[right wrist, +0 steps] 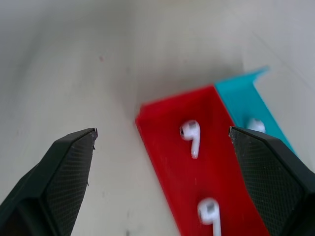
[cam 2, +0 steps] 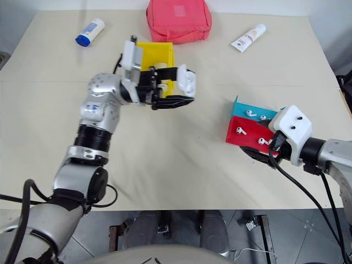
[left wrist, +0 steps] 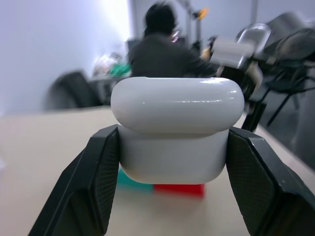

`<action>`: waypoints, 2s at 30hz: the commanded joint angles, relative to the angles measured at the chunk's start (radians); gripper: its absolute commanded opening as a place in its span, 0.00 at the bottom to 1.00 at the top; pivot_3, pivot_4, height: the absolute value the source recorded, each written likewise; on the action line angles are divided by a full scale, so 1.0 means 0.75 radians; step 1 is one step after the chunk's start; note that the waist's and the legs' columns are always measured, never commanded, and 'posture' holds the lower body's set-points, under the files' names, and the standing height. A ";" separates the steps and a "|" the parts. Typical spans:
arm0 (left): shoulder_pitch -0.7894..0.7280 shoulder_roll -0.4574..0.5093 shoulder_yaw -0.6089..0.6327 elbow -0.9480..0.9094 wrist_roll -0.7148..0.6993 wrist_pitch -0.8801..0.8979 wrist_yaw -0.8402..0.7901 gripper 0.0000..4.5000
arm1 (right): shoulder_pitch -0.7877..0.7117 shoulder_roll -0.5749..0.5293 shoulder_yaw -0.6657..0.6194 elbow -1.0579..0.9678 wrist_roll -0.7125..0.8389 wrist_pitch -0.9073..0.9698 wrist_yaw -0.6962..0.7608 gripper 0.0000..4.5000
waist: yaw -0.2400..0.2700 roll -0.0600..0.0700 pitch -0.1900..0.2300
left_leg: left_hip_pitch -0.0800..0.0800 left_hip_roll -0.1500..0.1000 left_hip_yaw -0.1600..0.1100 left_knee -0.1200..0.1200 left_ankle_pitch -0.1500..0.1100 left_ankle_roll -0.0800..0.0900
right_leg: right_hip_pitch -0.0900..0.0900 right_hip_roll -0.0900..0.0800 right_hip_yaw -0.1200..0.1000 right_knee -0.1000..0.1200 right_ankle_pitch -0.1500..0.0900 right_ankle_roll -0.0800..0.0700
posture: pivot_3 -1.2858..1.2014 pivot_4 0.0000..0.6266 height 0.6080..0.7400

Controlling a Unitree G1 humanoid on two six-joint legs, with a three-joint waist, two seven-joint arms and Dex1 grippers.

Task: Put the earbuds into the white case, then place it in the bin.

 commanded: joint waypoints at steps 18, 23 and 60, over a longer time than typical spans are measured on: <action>0.460 0.000 -0.196 -0.522 -0.046 0.125 -0.003 0.62 | -0.036 -0.448 0.047 -0.119 0.075 0.565 -0.006 0.80 | -0.007 0.003 -0.001 | 0.001 0.001 -0.010 0.001 0.000 0.001 | 0.006 -0.004 0.003 -0.010 0.000 -0.001 | 0.52 0.24 1.00; 0.560 0.021 -0.226 -0.644 -0.054 0.159 0.034 0.62 | -0.254 -0.494 0.326 0.011 0.021 0.510 -0.019 0.76 | -0.010 0.004 -0.002 | 0.001 0.000 -0.010 0.001 0.000 0.000 | 0.006 -0.005 0.004 -0.011 0.000 -0.001 | 0.52 0.24 1.00; 0.695 0.079 -0.299 -0.860 -0.102 0.216 0.121 0.62 | -0.958 -0.202 1.152 0.669 -0.601 0.135 0.360 0.72 | -0.034 0.015 -0.005 | 0.000 0.000 -0.009 0.001 0.001 0.000 | 0.005 -0.005 -0.009 -0.010 0.001 -0.001 | 0.52 0.24 1.00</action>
